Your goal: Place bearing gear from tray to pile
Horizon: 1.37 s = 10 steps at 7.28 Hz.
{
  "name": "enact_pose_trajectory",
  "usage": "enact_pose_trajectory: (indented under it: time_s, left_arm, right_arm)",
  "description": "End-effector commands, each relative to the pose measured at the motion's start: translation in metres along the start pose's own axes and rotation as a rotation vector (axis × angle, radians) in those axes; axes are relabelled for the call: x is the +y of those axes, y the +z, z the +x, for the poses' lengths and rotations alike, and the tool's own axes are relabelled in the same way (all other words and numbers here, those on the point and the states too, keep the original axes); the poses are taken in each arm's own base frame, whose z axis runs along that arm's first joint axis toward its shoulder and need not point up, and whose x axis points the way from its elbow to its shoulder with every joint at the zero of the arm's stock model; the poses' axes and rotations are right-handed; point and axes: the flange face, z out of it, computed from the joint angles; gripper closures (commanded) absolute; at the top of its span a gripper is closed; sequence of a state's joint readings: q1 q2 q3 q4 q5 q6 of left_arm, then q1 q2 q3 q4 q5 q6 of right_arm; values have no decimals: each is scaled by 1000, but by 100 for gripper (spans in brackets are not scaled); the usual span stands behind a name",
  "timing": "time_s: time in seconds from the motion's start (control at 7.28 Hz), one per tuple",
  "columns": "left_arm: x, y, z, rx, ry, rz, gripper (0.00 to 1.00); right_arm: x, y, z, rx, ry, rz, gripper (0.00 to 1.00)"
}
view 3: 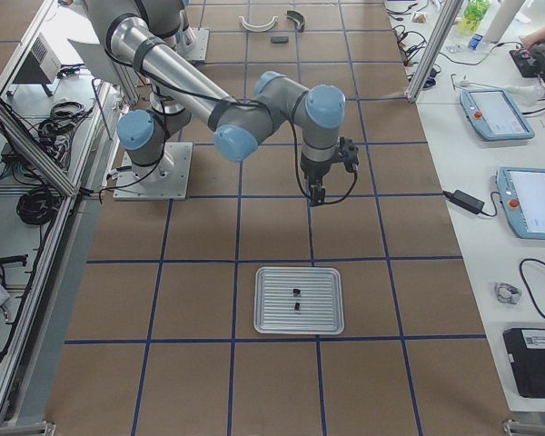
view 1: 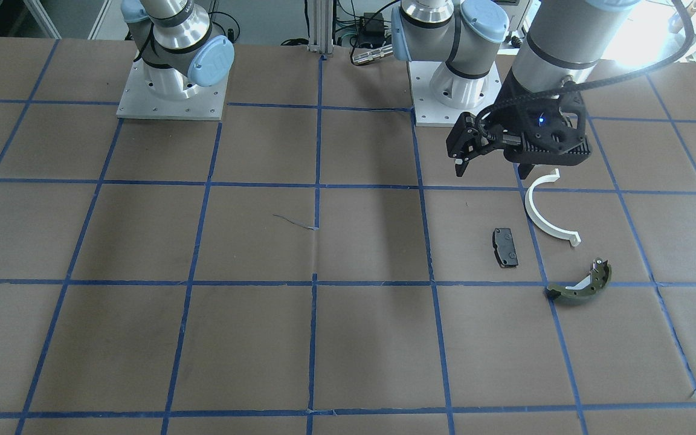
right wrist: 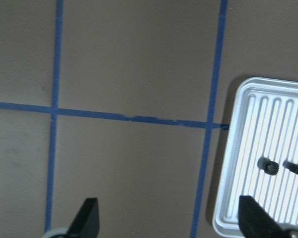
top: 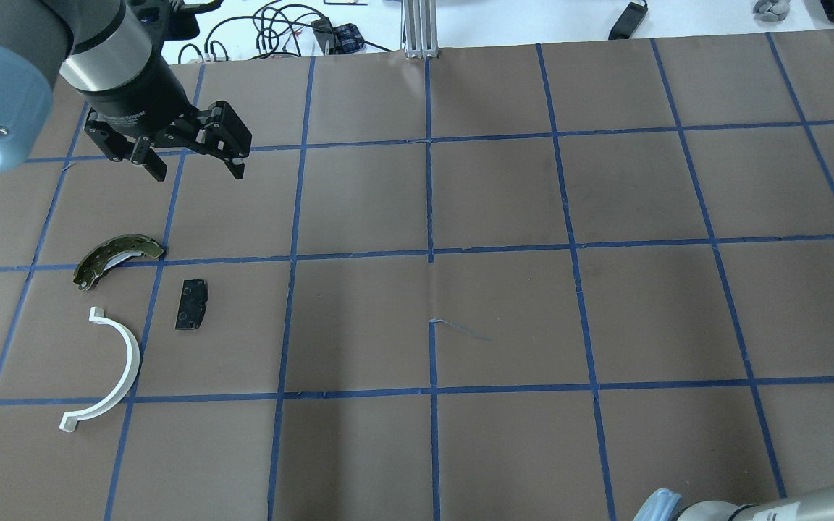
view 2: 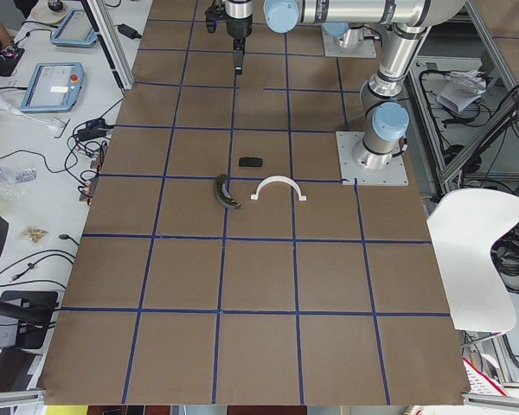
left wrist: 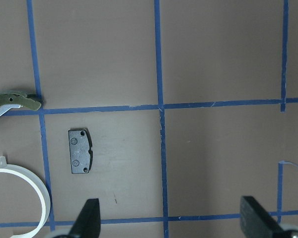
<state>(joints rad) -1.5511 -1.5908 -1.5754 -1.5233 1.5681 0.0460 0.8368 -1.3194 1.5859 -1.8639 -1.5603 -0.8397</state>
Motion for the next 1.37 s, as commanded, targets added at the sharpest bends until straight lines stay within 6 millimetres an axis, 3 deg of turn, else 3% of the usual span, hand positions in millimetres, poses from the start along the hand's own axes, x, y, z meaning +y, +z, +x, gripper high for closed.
enact_pose_trajectory:
  time_s: [0.0, 0.55, 0.96, 1.24]
  left_arm:
    - [0, 0, 0, -1, 0, 0, 0]
    - [0, 1, 0, -3, 0, -2, 0]
    - [0, 1, 0, -3, 0, -2, 0]
    - [0, 1, -1, -4, 0, -2, 0]
  right_arm:
    - [22, 47, 67, -1, 44, -5, 0]
    - [46, 125, 135, -16, 140, -15, 0]
    - [43, 156, 148, -2, 158, -7, 6]
    - [43, 159, 148, -8, 187, -2, 9]
